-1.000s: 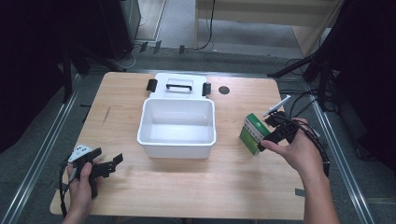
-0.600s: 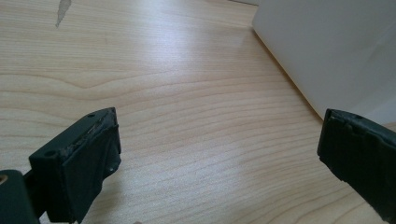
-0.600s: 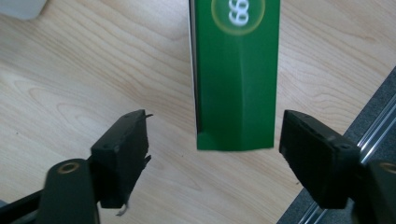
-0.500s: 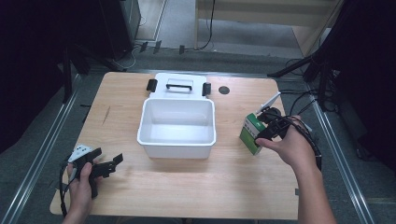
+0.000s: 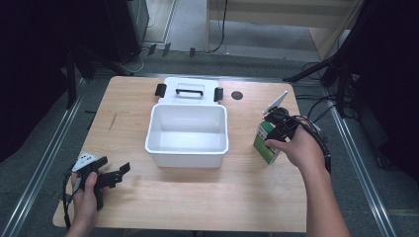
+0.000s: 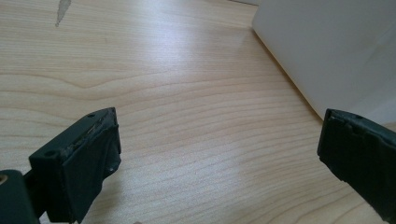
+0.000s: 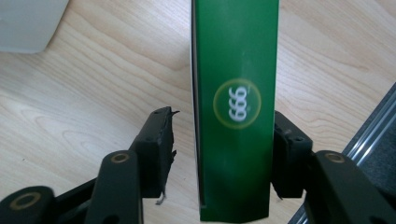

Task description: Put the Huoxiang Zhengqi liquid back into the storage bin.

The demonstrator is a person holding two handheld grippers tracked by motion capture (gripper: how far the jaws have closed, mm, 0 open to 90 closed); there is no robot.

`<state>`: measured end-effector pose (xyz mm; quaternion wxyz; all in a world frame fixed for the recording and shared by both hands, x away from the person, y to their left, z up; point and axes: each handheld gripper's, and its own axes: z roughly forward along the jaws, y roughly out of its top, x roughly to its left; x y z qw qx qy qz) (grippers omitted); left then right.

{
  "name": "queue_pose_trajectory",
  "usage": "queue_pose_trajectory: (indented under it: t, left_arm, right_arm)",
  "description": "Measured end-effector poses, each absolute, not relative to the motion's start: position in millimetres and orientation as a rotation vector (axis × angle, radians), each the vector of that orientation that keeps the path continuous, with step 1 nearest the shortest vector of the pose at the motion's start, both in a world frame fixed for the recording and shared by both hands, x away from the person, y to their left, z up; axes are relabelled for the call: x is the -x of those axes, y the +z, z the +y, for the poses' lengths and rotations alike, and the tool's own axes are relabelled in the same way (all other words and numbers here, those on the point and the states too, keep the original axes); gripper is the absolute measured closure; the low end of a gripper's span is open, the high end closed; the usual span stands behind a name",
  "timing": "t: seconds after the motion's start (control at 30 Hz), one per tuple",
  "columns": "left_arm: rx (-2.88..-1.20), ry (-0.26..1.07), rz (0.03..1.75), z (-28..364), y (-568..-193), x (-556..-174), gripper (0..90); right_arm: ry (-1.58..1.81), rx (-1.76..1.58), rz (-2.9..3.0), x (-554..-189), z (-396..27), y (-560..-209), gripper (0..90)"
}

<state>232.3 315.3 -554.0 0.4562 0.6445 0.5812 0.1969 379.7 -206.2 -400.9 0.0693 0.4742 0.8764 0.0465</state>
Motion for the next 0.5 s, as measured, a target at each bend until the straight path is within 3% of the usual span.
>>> queue_pose_trajectory:
  t: [0.27, 0.37, 0.5]
  left_arm:
    - [-1.59, 0.485, 1.431, 315.4, -554.0, -232.2, 0.3]
    - [-1.59, 0.485, 1.432, 315.3, -554.0, -232.3, 0.3]
    - [-1.59, 0.485, 1.432, 315.2, -554.0, -232.3, 0.3]
  right_arm:
    - [0.122, -1.414, 2.629, -388.6, -200.3, -403.8, 51.5]
    - [0.105, -1.399, 2.633, -391.0, -198.0, -404.9, 59.1]
    - [0.096, -1.38, 2.642, -392.7, -196.1, -405.7, 60.1]
